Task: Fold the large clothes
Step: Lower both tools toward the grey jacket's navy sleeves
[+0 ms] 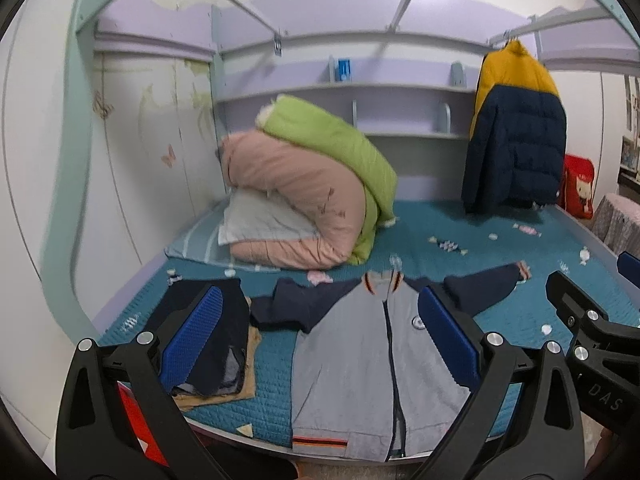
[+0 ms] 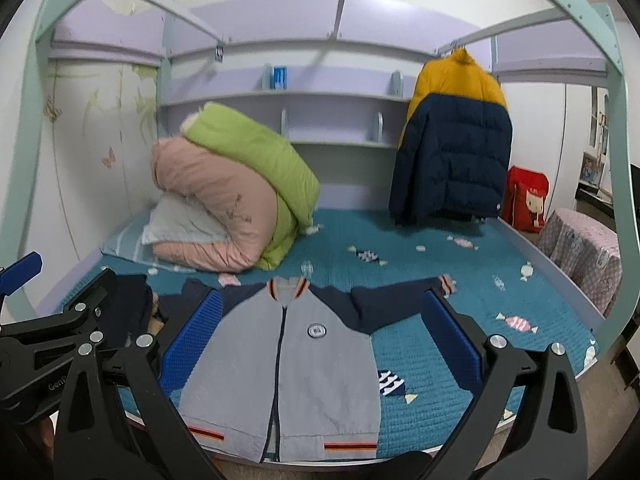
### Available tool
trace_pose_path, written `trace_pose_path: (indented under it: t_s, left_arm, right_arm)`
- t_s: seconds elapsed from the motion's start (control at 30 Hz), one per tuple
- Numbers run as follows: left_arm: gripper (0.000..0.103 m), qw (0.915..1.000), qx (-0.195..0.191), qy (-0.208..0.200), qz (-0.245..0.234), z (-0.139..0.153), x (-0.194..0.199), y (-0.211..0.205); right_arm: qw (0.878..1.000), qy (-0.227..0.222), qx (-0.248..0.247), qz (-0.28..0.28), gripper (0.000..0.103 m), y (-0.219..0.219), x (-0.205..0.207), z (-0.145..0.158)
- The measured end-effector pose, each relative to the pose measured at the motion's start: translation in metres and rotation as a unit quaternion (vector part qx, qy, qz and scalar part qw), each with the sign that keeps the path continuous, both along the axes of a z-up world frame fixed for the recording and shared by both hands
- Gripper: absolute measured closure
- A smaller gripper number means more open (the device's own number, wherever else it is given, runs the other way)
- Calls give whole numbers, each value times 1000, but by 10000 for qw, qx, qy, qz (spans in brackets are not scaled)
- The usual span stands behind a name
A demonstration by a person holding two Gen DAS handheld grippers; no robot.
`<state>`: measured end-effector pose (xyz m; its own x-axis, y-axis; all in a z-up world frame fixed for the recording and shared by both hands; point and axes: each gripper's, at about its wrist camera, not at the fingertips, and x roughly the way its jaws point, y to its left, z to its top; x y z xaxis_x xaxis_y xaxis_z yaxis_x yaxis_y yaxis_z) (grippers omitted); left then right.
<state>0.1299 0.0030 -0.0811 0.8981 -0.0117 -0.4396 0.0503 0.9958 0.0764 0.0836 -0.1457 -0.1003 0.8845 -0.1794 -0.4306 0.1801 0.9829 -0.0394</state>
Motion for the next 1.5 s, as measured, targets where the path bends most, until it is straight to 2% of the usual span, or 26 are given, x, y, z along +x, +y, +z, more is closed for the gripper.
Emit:
trace_pose_path:
  t_s: [0.13,0.23,0.37,0.47,0.63,0.83,0.87,1.0,1.03,1.1,1.17,1.23,1.27,1.33,1.4,1.43,1.5]
  left_arm:
    - [5,9986,-70,517,-58,-35,40,0]
    - [5,9928,-242,1156,-196,-73,80,3]
    - [5,9770,-514,2047,-317,-132,135,9]
    - [5,9642,-675,2533,-392,-175,170,19]
    - [5,9523,-582,2981,-297,-220,231,43]
    - [5,9469,-451,3184,29,-239,305,75]
    - [5,9470,-562,3162,57,-239,322,85]
    - [5,9289,-936,3532,604,-256,371,112]
    - [5,9291,-877,3515,748,-259,382,114]
    - [5,9303,-506,3519,909,-257,411,116]
    - [5,9416,-253,3251,846,-236,433,122]
    - [5,9465,54,3140,743,-221,451,132]
    - [5,9425,200,3255,737,-215,467,148]
    - [5,9313,39,3556,790,-216,492,178]
    - [5,9054,-628,4098,912,-228,517,230]
    - [5,8873,-930,4393,1052,-238,526,256]
    - [5,8629,-1234,4690,1422,-255,536,294]
  right_arm:
    - [9991,421,-8,-63,7,-1,38,-30]
    - [9964,846,31,-80,7,-2,69,-61]
    - [9902,1390,123,-14,7,-1,113,-105]
    - [9859,1661,206,69,7,1,142,-133]
    - [9736,2226,437,262,7,8,195,-185]
    - [9644,2534,670,348,7,11,248,-233]
    - [9637,2567,652,347,7,11,259,-240]
    - [9598,2688,730,360,7,7,288,-262]
    - [9591,2705,745,363,7,7,293,-266]
    - [9580,2739,736,416,7,5,303,-273]
    - [9574,2777,635,471,7,4,311,-280]
    - [9564,2817,568,520,7,-1,320,-288]
    - [9557,2836,575,532,7,-3,324,-292]
    - [9547,2861,629,512,7,-7,333,-299]
    - [9541,2869,701,491,7,-11,339,-305]
    - [9538,2874,733,483,7,-12,343,-309]
    - [9529,2890,773,495,7,-13,348,-314]
